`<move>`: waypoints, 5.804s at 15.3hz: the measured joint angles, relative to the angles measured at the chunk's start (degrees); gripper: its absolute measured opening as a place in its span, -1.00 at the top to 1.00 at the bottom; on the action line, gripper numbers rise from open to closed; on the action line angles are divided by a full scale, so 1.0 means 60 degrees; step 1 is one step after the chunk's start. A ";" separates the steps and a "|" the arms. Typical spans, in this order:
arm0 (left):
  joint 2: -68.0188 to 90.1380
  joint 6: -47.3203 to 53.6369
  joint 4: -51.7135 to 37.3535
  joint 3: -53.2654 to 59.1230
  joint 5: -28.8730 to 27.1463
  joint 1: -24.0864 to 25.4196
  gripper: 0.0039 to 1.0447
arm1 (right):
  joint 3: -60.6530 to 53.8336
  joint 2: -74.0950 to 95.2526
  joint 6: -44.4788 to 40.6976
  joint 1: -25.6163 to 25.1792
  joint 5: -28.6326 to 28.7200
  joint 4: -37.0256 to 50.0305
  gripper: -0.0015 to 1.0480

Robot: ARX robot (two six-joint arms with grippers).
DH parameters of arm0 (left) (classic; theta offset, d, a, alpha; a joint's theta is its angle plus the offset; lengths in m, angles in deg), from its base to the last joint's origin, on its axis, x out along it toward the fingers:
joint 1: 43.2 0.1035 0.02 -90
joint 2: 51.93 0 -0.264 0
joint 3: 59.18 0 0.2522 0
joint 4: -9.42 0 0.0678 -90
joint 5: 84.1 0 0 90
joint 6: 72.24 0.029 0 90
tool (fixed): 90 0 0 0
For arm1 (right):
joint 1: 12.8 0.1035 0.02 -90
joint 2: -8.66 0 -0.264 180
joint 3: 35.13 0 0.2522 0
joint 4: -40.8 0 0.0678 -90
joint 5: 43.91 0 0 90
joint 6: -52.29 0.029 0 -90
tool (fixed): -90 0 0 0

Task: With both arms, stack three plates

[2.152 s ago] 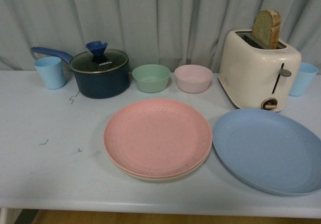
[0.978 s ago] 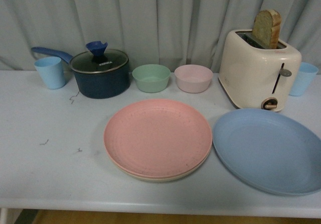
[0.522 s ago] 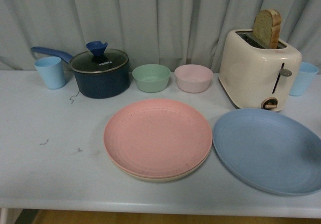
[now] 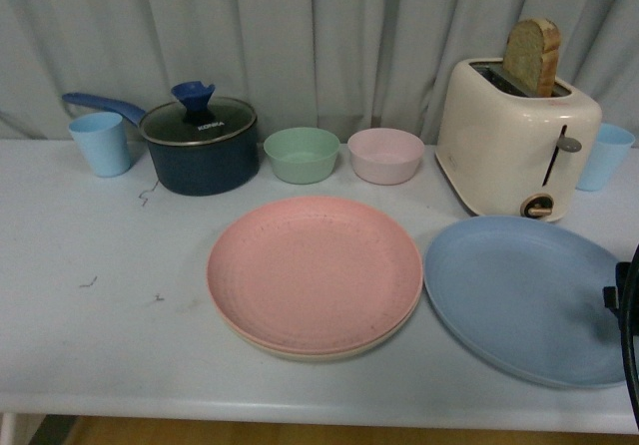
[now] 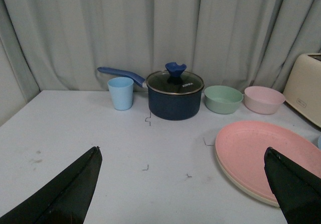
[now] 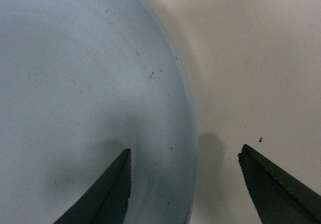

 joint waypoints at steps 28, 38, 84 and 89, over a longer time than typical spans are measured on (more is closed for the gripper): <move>0.0000 0.0000 0.0000 -0.0004 0.0004 0.0000 -0.88 | 0.1315 -0.0619 0.5450 0.4590 -0.0750 -0.0255 0.94; 0.0000 -0.0004 0.0004 0.0000 0.0004 0.0000 -0.88 | 0.1909 0.0324 0.5559 0.4900 -0.1279 -0.0299 0.48; 0.0000 0.0000 0.0000 0.0000 0.0000 0.0000 -0.88 | -0.8251 -1.7584 -0.0244 0.1071 -0.0182 -0.1020 0.96; 0.0000 0.0000 0.0000 0.0000 0.0000 0.0000 -0.88 | -0.8247 -1.9201 -0.0240 0.1071 -0.0149 -0.3177 0.96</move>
